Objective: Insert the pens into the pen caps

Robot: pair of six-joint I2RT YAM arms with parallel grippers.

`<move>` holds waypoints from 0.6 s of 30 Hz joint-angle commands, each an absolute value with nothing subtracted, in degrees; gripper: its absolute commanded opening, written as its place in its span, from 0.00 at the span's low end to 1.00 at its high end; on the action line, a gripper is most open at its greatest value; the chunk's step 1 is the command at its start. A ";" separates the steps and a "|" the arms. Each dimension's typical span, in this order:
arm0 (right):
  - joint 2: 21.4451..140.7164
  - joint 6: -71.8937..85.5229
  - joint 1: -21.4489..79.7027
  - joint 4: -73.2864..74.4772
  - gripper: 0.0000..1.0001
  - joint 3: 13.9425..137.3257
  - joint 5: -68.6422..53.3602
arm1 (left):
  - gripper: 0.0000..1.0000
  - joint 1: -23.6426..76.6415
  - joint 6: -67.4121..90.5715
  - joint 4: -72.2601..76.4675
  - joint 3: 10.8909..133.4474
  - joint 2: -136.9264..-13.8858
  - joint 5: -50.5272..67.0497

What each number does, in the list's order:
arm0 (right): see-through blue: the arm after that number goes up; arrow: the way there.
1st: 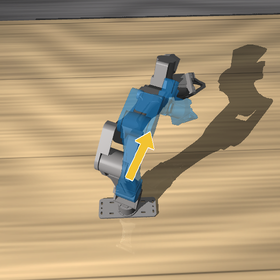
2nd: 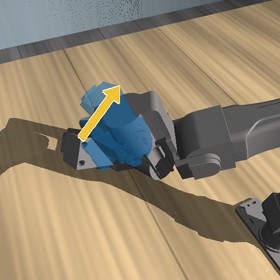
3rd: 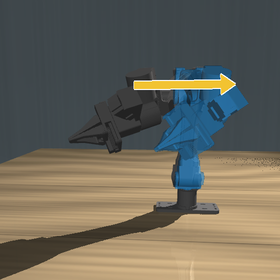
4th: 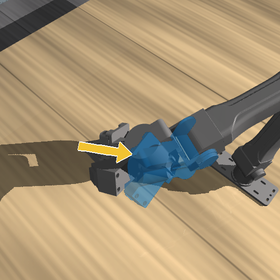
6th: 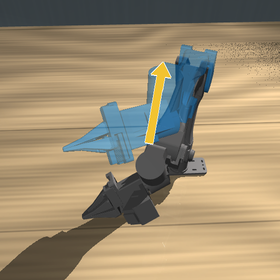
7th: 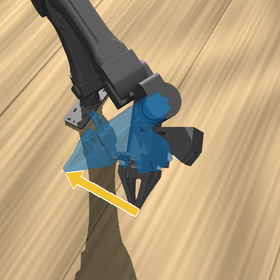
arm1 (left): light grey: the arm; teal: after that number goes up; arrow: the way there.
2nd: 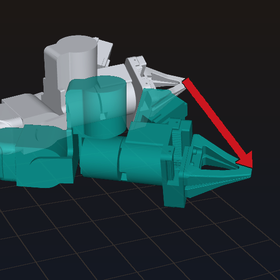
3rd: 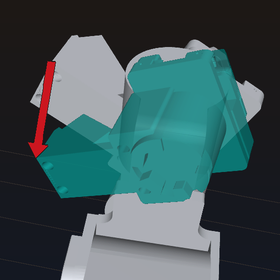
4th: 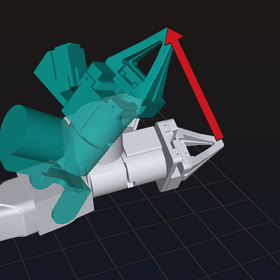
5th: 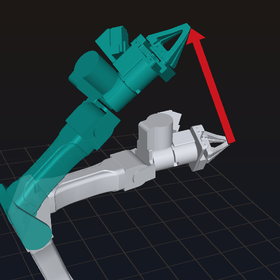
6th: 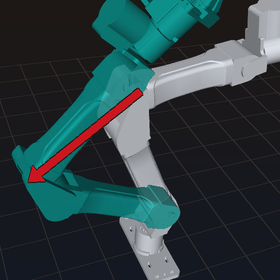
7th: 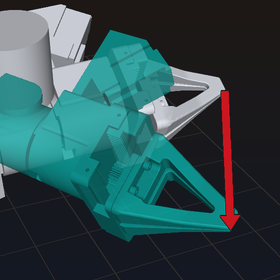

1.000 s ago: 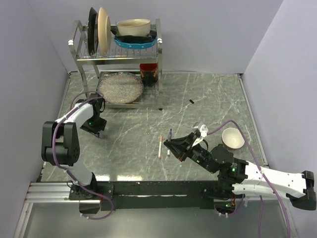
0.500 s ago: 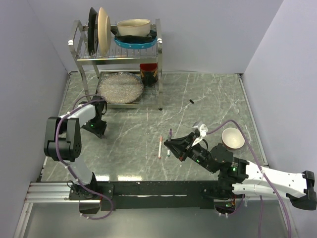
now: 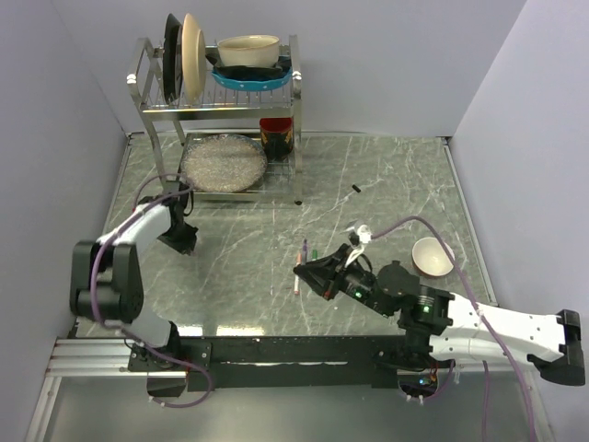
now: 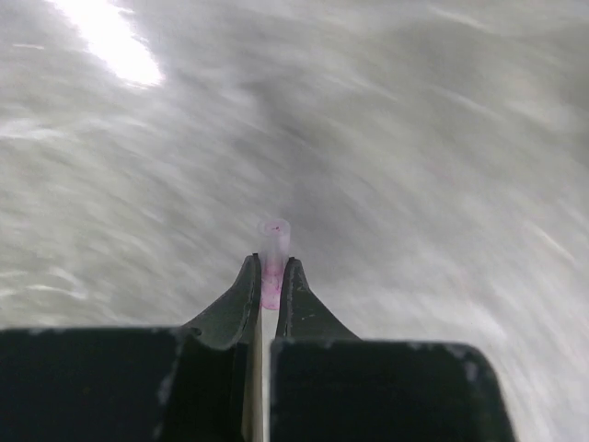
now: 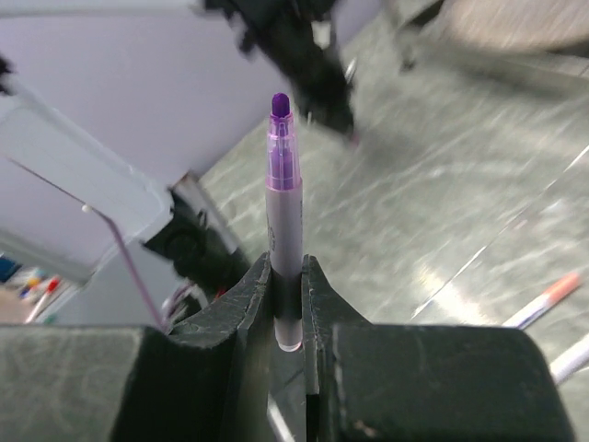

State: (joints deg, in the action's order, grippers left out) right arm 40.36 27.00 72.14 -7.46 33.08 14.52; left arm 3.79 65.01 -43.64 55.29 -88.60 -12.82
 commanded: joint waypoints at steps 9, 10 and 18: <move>49.30 42.62 71.81 -23.11 0.00 29.97 2.03 | 0.01 20.37 58.96 -6.27 47.47 -54.15 22.85; 49.48 43.15 71.81 -23.81 0.00 30.14 2.11 | 0.01 23.52 60.63 -1.72 47.11 -53.36 23.29; 51.41 45.79 71.81 -28.12 0.00 29.36 2.37 | 0.01 32.43 59.77 8.96 46.67 -48.61 24.25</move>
